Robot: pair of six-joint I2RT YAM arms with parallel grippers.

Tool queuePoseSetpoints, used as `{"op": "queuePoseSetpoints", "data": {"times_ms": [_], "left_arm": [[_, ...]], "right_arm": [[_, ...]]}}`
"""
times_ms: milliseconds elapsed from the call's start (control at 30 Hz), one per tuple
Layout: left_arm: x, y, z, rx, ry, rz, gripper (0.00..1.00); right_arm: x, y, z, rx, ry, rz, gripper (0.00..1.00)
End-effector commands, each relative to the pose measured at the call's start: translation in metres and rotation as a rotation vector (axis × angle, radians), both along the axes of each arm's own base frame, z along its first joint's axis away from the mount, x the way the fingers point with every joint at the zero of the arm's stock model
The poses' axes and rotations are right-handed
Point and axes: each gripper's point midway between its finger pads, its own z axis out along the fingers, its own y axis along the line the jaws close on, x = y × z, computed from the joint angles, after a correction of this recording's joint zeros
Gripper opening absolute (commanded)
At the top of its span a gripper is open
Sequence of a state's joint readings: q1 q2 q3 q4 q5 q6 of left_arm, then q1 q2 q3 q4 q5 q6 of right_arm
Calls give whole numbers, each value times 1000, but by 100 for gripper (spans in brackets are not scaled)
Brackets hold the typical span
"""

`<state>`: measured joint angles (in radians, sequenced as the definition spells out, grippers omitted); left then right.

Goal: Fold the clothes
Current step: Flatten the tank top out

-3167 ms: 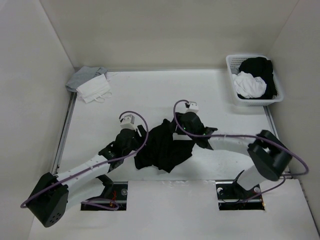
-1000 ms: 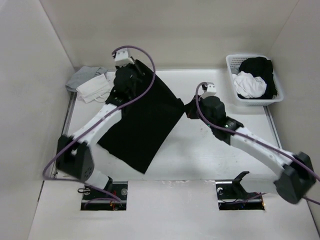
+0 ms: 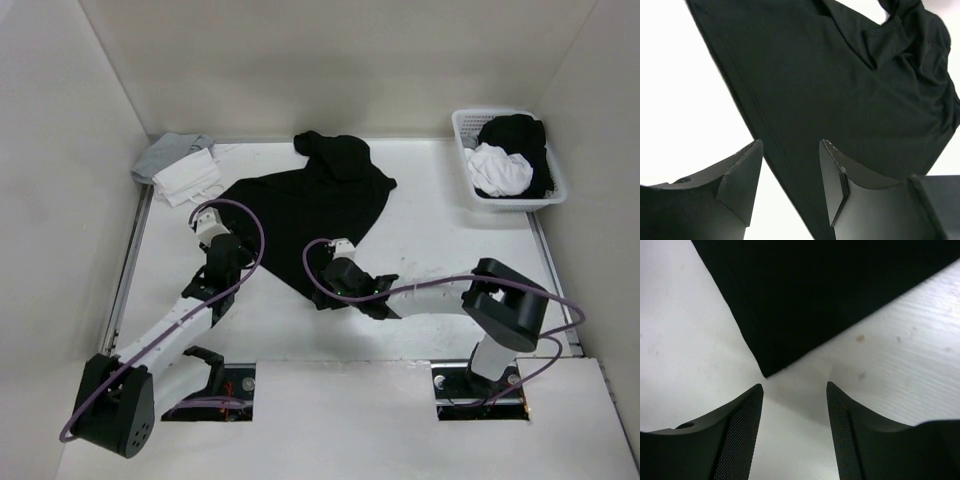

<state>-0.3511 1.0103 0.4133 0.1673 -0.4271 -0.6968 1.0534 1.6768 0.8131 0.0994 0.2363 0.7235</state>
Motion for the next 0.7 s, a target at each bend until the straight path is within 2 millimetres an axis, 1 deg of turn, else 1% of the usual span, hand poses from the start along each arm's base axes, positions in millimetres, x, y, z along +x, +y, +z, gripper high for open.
{"op": "queuePoseSetpoints", "data": {"times_ms": [0,33,67,100,133,167,200,233,267,333,367,400,433,467,500,533,600,633,667], "left_arm": [[-13,1,3,-46,-18,-4,47],[-16,3,3,-46,-17,-2,47],[-19,4,4,-44,-20,-2,47],[-21,5,5,-45,-23,-4,47],[-23,6,6,-44,-24,-3,47],[-24,7,9,-46,-31,-3,47],[-26,7,10,-48,-37,-3,47],[-27,7,12,-51,-43,-8,47],[-28,6,14,-54,-46,-16,47],[-29,-1,16,-66,-44,-47,47],[-30,-3,15,-68,-40,-57,47],[-31,-10,13,-75,-25,-87,47],[-32,-12,11,-76,-17,-97,47],[-35,-18,7,-80,0,-122,47],[-39,-20,2,-81,21,-136,47],[-42,-22,-2,-78,39,-147,47],[-50,-22,-10,-70,67,-156,47],[-53,-22,-13,-69,75,-156,47],[-56,-20,-18,-67,91,-150,47]], "right_arm": [[22,10,-4,-52,-44,-77,58],[25,11,-9,-87,-44,-78,56],[26,11,-14,-120,-36,-73,52],[28,8,-23,-176,-26,-77,41],[28,6,-26,-188,-24,-80,38],[28,0,-30,-220,-23,-92,23],[28,-5,-31,-233,-22,-105,17],[27,-16,-31,-247,-24,-125,10],[26,-31,-26,-251,-32,-161,6],[24,-63,-11,-231,-42,-226,4],[23,-71,-7,-224,-43,-236,4],[18,-88,0,-209,-47,-250,7],[15,-99,3,-200,-48,-260,8],[12,-113,4,-197,-39,-276,10],[11,-122,5,-192,-36,-292,11],[11,-135,5,-183,-34,-320,11],[11,-151,4,-178,-25,-352,11],[10,-154,8,-150,-23,-364,13],[8,-154,10,-122,-18,-365,18]]}}
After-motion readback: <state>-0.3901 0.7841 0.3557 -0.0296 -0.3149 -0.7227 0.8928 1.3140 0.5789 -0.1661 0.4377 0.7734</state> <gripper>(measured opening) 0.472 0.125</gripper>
